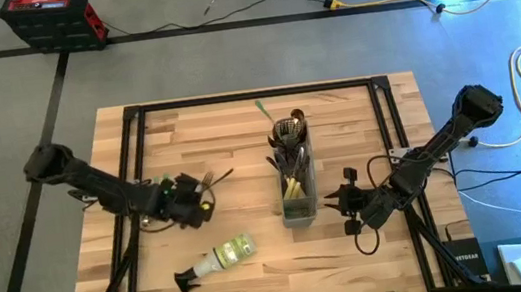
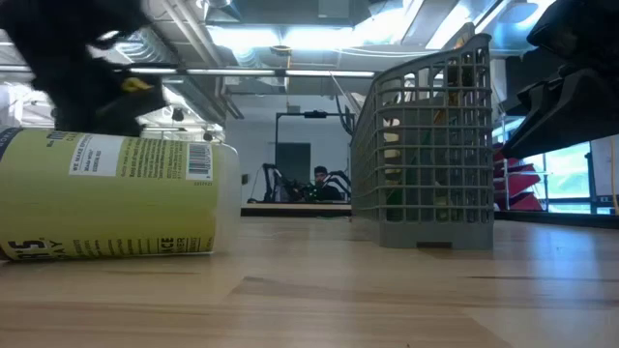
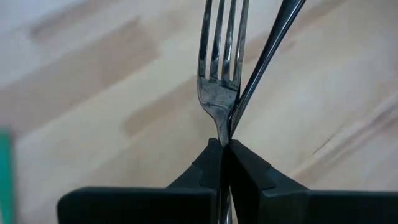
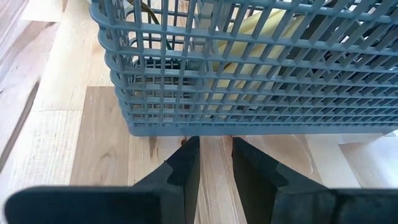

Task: Sort silverware
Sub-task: Put the fork into the silverware basket

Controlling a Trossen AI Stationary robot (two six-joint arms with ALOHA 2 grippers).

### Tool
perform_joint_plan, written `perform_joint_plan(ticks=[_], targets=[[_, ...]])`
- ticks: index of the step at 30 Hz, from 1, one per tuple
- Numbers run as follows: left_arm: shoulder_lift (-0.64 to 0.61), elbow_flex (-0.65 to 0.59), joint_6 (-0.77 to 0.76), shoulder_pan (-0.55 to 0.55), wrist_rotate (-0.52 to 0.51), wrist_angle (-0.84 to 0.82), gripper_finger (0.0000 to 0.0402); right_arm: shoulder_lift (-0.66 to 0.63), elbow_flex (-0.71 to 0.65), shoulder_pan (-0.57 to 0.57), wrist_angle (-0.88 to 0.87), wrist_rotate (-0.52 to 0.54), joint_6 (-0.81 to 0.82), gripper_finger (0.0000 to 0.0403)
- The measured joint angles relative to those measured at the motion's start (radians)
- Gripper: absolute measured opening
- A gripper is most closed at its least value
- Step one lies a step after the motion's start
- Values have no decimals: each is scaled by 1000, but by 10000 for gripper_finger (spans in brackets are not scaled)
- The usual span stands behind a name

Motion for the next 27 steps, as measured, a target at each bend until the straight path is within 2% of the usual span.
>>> perform_joint_plan(ticks=[5,10,14,27], targets=[[0,2,196,115,6,182,2,0,0,0,0,1,0,76],[0,2,307,183,86,263,5,0,0,0,0,1,0,76],[0,2,307,199,140,216,21,0,0,0,0,1,0,76],[-1,2,330,202,144,242,87,0,0,0,-1,-1,0,76]])
